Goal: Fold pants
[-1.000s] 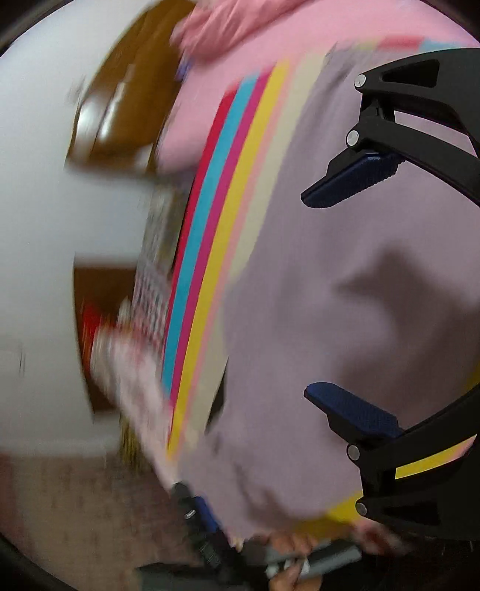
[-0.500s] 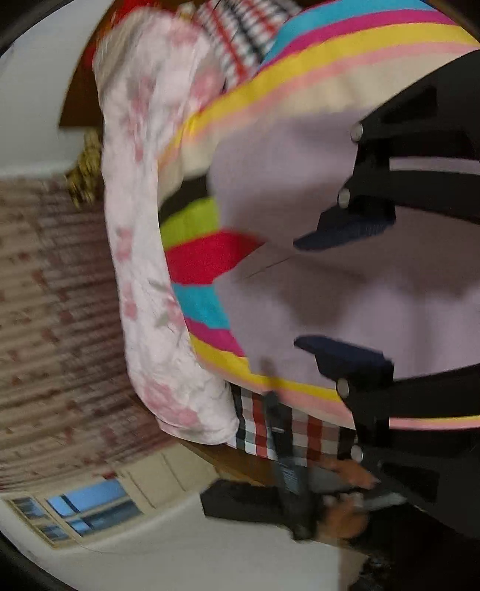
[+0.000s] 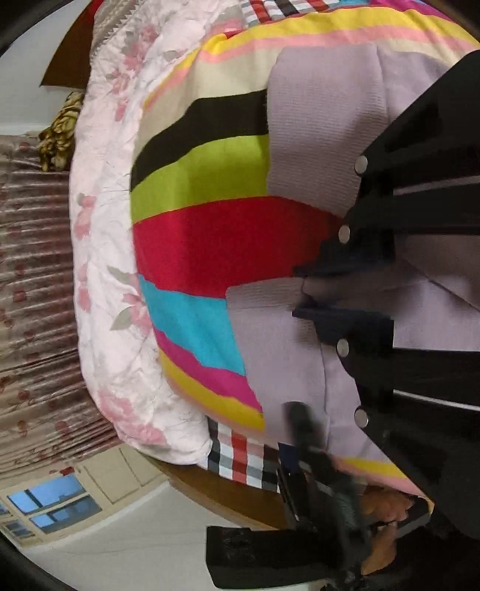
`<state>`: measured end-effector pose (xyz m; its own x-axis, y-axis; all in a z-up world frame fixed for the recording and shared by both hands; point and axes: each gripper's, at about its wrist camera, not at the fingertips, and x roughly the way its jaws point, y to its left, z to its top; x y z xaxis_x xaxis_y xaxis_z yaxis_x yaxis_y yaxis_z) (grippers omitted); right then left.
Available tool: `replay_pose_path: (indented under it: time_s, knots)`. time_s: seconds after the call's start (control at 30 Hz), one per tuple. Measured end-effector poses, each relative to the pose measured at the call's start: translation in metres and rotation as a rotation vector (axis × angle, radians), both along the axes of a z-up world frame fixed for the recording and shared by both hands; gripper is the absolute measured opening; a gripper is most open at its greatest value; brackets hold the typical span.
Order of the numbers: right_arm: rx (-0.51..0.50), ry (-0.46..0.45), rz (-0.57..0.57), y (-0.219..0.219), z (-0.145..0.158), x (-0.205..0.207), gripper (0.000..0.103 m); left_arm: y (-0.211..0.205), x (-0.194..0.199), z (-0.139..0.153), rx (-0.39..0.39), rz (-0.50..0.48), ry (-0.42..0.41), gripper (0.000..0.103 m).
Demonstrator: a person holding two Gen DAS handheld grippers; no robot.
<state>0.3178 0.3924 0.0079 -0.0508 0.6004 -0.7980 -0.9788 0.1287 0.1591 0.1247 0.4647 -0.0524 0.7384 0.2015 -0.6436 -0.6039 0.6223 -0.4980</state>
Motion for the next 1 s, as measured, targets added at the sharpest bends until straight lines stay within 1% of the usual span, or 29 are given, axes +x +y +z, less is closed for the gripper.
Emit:
replay_pose_path:
  time_s: [0.03,0.07,0.1,0.13,0.17,0.2,0.23,0.27,0.3,0.33,0.37,0.4,0.43,0.47,0.5,0.53,0.57,0.6,0.63,0.67,0.73,0.8,0.83,0.87,0.9,0.97,1.0]
  knots:
    - [0.028,-0.004,-0.008,-0.003,0.009,-0.001,0.014,0.0,-0.005,0.007,0.006,0.004,-0.029,0.006]
    - [0.048,-0.013,-0.012,-0.002,0.015,-0.002,0.014,-0.002,-0.009,0.016,0.033,0.004,-0.053,0.005]
    - [0.069,-0.031,-0.022,-0.001,0.023,-0.004,0.013,-0.005,-0.012,0.031,0.093,0.003,-0.076,0.005]
    - [0.077,-0.047,-0.032,0.002,0.028,-0.004,0.013,-0.006,-0.011,0.038,0.127,0.004,-0.076,0.005]
    - [0.073,-0.059,-0.04,0.007,0.028,-0.003,0.013,-0.005,-0.009,0.043,0.141,0.004,-0.072,0.005]
    - [0.052,-0.065,-0.053,0.014,0.022,-0.001,0.013,-0.001,-0.003,0.043,0.138,0.008,-0.053,0.005]
    - [0.034,-0.056,-0.059,0.018,0.017,0.0,0.013,0.003,0.001,0.039,0.122,0.016,-0.032,0.005]
    - [-0.011,-0.037,-0.064,0.025,0.002,0.003,0.013,0.007,0.006,0.033,0.11,0.022,-0.008,0.005]
    - [-0.038,-0.036,-0.066,0.027,-0.007,0.004,0.014,0.01,0.014,0.023,0.099,0.024,0.041,0.005]
    - [-0.036,-0.031,-0.073,0.026,-0.012,0.006,0.014,0.011,0.018,0.008,0.081,0.023,0.093,0.008]
    - [-0.018,0.002,-0.084,0.022,-0.011,0.011,0.017,0.013,0.019,-0.003,0.069,0.034,0.11,0.012]
    - [-0.02,0.028,-0.096,0.019,-0.008,0.014,0.027,0.012,0.016,-0.005,0.077,0.036,0.095,0.013]
    - [-0.012,0.055,-0.117,0.013,-0.001,0.018,0.035,0.011,0.014,-0.002,0.095,0.043,0.099,0.026]
    - [0.015,0.064,-0.132,0.005,0.007,0.021,0.046,0.009,0.01,0.002,0.128,0.063,0.107,0.057]
    - [0.066,0.057,-0.147,-0.009,0.019,0.024,0.051,0.005,0.002,0.011,0.18,0.12,0.118,0.073]
    - [0.103,0.028,-0.159,-0.023,0.031,0.026,0.051,0.0,-0.01,0.023,0.23,0.181,0.095,0.085]
    - [0.114,-0.007,-0.173,-0.035,0.038,0.028,0.051,-0.003,-0.016,0.03,0.249,0.194,0.068,0.085]
    - [0.113,-0.024,-0.185,-0.044,0.042,0.029,0.051,-0.01,-0.024,0.041,0.269,0.184,0.025,0.086]
    - [0.107,-0.025,-0.193,-0.048,0.042,0.03,0.051,-0.015,-0.026,0.047,0.273,0.163,0.0,0.089]
    - [0.096,-0.023,-0.202,-0.053,0.04,0.031,0.051,-0.024,-0.026,0.052,0.268,0.116,-0.034,0.091]
    - [0.042,-0.031,-0.208,-0.053,0.027,0.029,0.051,-0.037,-0.017,0.053,0.227,0.005,-0.071,0.093]
    - [0.006,-0.037,-0.203,-0.047,0.013,0.022,0.051,-0.05,-0.001,0.046,0.173,-0.096,-0.077,0.093]
    - [0.0,-0.031,-0.2,-0.046,0.009,0.019,0.051,-0.055,0.005,0.04,0.154,-0.128,-0.067,0.093]
    - [-0.007,-0.026,-0.197,-0.043,0.005,0.016,0.051,-0.061,0.015,0.032,0.138,-0.161,-0.029,0.093]
    - [-0.019,-0.039,-0.194,-0.04,0.001,0.012,0.051,-0.064,0.02,0.026,0.131,-0.179,0.002,0.093]
    - [-0.047,-0.095,-0.187,-0.035,-0.006,0.006,0.051,-0.065,0.03,0.009,0.109,-0.212,0.062,0.093]
    - [-0.047,-0.109,-0.184,-0.035,-0.008,0.005,0.051,-0.063,0.03,0.004,0.108,-0.217,0.066,0.093]
